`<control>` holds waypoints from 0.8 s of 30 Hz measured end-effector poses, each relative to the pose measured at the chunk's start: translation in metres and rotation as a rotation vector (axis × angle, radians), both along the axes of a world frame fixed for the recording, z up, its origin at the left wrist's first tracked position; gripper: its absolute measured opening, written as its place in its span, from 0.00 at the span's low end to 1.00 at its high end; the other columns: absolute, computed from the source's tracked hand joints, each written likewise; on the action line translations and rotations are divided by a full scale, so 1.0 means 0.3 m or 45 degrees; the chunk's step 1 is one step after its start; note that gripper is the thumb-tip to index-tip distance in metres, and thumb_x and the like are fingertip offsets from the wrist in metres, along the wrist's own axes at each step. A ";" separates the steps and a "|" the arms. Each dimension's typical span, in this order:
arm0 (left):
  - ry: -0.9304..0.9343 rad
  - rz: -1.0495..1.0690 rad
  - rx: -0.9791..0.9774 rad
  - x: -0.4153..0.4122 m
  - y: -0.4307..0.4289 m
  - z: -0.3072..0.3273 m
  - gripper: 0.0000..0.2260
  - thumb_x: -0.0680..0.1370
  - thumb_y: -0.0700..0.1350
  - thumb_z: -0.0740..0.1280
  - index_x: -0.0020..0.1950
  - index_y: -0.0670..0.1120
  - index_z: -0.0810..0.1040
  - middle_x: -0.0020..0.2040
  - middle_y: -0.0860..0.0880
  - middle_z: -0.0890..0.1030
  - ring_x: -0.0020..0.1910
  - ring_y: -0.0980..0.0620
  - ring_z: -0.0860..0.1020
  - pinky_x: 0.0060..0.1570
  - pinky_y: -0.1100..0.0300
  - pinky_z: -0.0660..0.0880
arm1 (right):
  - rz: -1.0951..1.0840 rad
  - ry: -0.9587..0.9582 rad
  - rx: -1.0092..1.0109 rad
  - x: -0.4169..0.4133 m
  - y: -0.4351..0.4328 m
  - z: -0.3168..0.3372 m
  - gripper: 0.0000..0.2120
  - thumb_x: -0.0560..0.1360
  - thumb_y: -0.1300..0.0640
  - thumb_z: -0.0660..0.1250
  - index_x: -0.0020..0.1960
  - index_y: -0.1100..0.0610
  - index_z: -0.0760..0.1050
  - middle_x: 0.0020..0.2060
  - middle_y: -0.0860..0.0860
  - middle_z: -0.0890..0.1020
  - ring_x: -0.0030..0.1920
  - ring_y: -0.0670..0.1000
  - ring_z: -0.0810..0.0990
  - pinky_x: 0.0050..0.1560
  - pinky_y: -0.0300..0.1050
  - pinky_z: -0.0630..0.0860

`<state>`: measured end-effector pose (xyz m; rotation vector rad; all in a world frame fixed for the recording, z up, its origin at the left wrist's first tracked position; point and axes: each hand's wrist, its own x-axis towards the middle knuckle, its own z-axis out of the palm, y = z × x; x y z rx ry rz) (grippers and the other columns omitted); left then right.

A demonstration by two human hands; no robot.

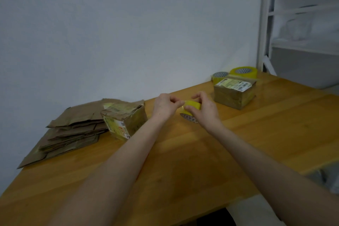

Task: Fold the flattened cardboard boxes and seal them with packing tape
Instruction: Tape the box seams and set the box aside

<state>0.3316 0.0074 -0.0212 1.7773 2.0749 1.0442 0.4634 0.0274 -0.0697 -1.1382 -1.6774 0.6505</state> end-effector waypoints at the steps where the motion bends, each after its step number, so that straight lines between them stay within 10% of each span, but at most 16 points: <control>1: 0.059 0.016 0.000 0.010 0.006 -0.002 0.08 0.75 0.49 0.71 0.47 0.45 0.83 0.45 0.49 0.80 0.50 0.49 0.78 0.45 0.59 0.70 | -0.005 -0.007 -0.038 0.004 0.005 0.002 0.18 0.73 0.53 0.71 0.60 0.56 0.71 0.48 0.50 0.75 0.50 0.51 0.74 0.47 0.43 0.68; 16: 0.498 0.321 0.240 -0.331 -0.044 0.051 0.13 0.82 0.46 0.59 0.59 0.50 0.80 0.62 0.46 0.77 0.59 0.47 0.75 0.51 0.53 0.76 | -0.216 -0.989 -0.182 -0.044 0.008 -0.048 0.17 0.77 0.45 0.64 0.64 0.48 0.72 0.61 0.50 0.76 0.63 0.53 0.71 0.61 0.50 0.66; 24: 0.166 0.345 -0.176 -0.653 -0.039 0.035 0.26 0.82 0.54 0.55 0.75 0.41 0.60 0.75 0.43 0.64 0.72 0.43 0.64 0.68 0.49 0.63 | 0.360 -0.523 -0.094 -0.555 -0.180 0.130 0.30 0.80 0.44 0.56 0.76 0.58 0.56 0.74 0.55 0.60 0.73 0.57 0.59 0.70 0.54 0.64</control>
